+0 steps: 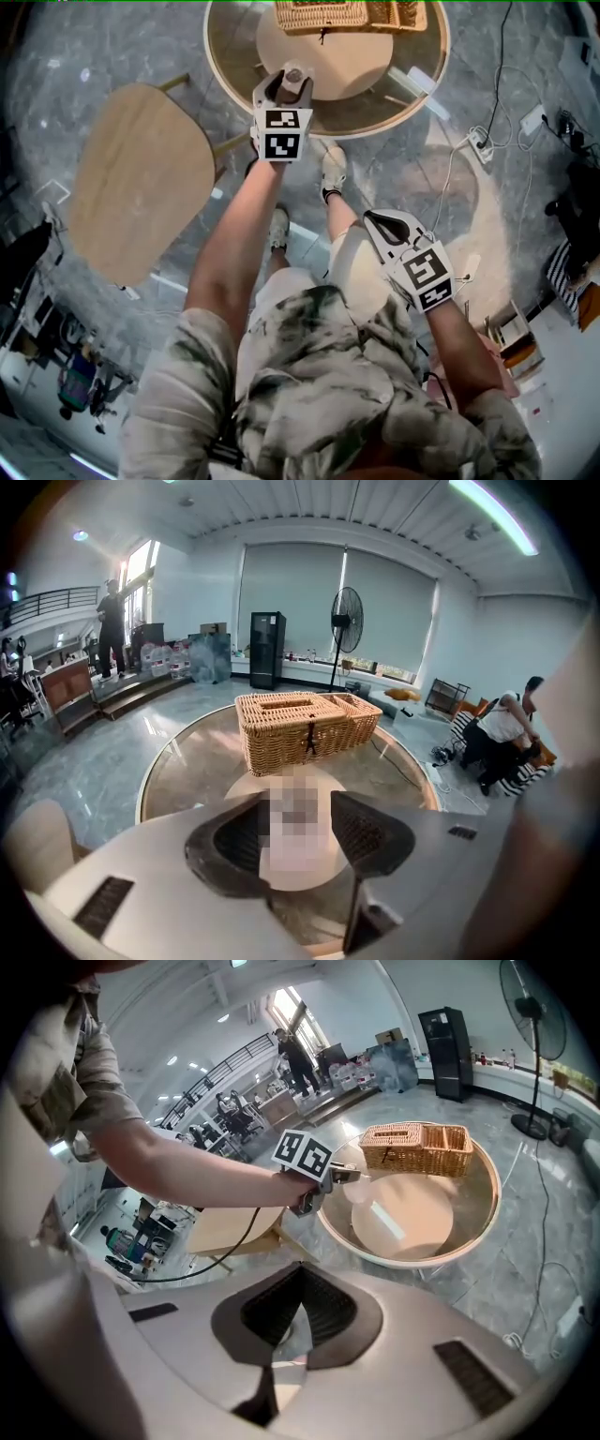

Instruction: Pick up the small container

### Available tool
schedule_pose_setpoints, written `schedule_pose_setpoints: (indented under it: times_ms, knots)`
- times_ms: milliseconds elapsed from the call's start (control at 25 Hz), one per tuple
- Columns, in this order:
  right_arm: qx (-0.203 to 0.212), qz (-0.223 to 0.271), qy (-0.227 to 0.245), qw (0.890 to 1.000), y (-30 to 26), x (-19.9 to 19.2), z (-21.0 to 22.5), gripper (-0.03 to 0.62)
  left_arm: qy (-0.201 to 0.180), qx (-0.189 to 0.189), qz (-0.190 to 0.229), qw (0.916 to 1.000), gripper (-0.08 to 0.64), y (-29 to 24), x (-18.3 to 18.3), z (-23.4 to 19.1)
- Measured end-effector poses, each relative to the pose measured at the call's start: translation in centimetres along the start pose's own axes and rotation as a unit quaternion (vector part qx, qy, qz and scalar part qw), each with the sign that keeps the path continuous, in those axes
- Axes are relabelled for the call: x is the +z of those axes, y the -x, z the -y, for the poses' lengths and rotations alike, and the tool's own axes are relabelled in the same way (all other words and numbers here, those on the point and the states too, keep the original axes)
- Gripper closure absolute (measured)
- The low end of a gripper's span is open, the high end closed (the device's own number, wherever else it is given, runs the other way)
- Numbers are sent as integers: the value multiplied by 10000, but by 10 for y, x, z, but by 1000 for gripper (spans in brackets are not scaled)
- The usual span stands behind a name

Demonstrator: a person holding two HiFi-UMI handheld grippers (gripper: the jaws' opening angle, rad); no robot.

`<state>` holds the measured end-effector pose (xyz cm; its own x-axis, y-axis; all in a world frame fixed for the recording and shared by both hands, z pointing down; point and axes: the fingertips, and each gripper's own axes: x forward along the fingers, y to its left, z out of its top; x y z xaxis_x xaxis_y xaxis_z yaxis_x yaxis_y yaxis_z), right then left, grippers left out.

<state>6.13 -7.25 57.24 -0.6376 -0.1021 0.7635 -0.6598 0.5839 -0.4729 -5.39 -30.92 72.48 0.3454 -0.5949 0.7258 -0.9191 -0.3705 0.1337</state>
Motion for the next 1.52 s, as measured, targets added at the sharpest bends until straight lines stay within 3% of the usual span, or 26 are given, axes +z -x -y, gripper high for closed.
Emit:
schedule_pose_setpoints:
  times_ms: [360,760,1240,1520]
  knots:
    - [-78,-366,-62,9993,-19,-27,12,571,170,103,321,9993,368,-14,-7,-8]
    - [-127,-527,-106,9985,-24,-39,22,571,-171,222,599,9978,378,-26,-4,-10]
    - [-75,-467,-71,9989,-26,-35,19,571,-197,185,306,9992,408,-24,0,-12]
    - [-111,-391,-28,9992,-24,-29,21,571,-261,115,360,9989,408,-10,19,-11]
